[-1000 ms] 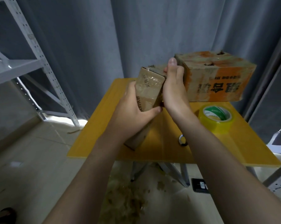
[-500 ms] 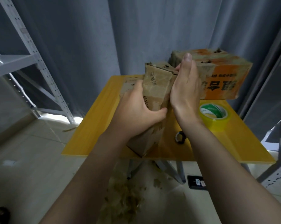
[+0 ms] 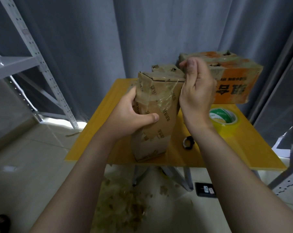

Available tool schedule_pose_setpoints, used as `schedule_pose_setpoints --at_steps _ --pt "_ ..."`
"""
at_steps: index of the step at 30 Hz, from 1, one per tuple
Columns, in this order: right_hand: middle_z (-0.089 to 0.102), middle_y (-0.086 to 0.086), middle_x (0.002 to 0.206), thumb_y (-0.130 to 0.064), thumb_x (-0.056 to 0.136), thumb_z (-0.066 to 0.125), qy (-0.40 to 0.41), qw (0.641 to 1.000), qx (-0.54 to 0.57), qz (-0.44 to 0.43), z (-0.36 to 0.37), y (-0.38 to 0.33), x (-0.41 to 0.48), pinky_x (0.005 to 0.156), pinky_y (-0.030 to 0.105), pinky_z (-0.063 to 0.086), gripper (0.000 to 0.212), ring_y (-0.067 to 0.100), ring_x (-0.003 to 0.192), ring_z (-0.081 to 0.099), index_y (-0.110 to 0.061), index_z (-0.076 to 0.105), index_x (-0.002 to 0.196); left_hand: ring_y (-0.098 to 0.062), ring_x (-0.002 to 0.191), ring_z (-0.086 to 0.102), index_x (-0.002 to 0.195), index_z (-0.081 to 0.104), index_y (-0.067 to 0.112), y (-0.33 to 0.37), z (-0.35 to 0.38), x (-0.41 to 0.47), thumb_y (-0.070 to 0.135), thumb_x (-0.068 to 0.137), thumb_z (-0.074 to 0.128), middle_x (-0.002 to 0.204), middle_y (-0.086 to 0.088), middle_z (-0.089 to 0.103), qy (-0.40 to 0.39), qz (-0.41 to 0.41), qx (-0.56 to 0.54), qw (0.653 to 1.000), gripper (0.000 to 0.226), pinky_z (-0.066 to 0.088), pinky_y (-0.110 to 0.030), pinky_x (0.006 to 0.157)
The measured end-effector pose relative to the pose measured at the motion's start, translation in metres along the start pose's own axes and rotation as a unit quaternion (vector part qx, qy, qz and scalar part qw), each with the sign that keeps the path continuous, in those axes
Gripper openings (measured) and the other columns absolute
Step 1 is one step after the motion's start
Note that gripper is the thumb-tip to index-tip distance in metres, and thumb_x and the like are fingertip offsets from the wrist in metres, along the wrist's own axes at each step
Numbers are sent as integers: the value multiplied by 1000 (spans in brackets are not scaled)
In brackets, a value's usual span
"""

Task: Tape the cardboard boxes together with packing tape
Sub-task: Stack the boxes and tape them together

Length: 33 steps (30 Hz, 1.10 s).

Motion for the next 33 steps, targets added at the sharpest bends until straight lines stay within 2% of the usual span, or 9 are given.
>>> schedule_pose_setpoints --at_steps 7,10,14,18,22,25,28,31,33 --pt "61 -16 84 -17 111 42 -7 997 55 47 7 -2 -7 70 10 39 31 -11 78 56 -5 68 98 -18 105 73 123 60 24 -13 1 3 26 65 81 108 2 76 -1 -12 -99 995 62 58 -27 81" --pt "63 -15 89 -34 110 37 -96 985 77 123 23 8 -14 77 16 44 35 -5 86 59 -14 65 103 -15 93 74 132 46 19 -18 0 3 26 65 79 100 4 76 15 -24 -158 987 76 59 -27 72" --pt "66 -31 96 -62 96 49 -249 932 150 215 44 20 -31 78 18 49 45 -8 92 63 -29 62 124 -15 100 71 140 30 20 -23 -7 4 11 75 69 120 -6 66 68 -40 -219 972 76 58 -31 79" --pt "70 -15 105 -48 82 78 -221 940 156 206 42 19 -36 72 17 55 60 -3 82 67 -28 52 133 -6 107 70 149 35 17 -14 -10 4 18 74 77 138 -7 58 120 -27 -132 984 86 59 -30 87" --pt "62 -12 102 -53 68 89 -196 957 81 198 36 17 -27 80 28 60 77 1 89 69 -29 48 129 -1 138 43 163 7 25 1 5 5 52 52 92 154 6 33 85 -25 13 996 143 41 -27 115" --pt "63 -14 98 -68 57 85 -211 955 66 196 34 10 -20 69 8 49 87 -9 86 64 -26 56 128 1 138 29 163 -10 35 2 8 7 51 59 95 156 12 17 97 -16 71 993 149 28 -8 103" --pt "63 -17 95 -70 61 82 -220 953 81 193 34 0 -17 66 5 46 75 -11 86 63 -29 60 121 6 127 32 164 -8 33 4 6 6 57 61 87 155 11 19 138 -11 91 986 143 29 7 83" --pt "68 -16 90 -79 75 59 -208 943 107 238 35 -4 -14 71 18 48 56 -9 83 65 -31 65 104 8 124 38 164 10 28 8 7 5 63 61 86 153 8 30 151 -10 98 984 132 34 6 83" --pt "67 -18 90 -79 86 42 -202 939 92 262 34 -1 -12 73 20 42 54 -16 83 60 -32 63 98 2 130 39 162 13 31 9 14 3 62 61 87 147 16 31 140 -7 115 983 129 36 -7 92"
Point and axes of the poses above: each hand's wrist, its own x-axis towards the middle knuckle, its own z-axis out of the palm, y = z × x, the point moved 8 cm from there along x, towards the middle knuckle
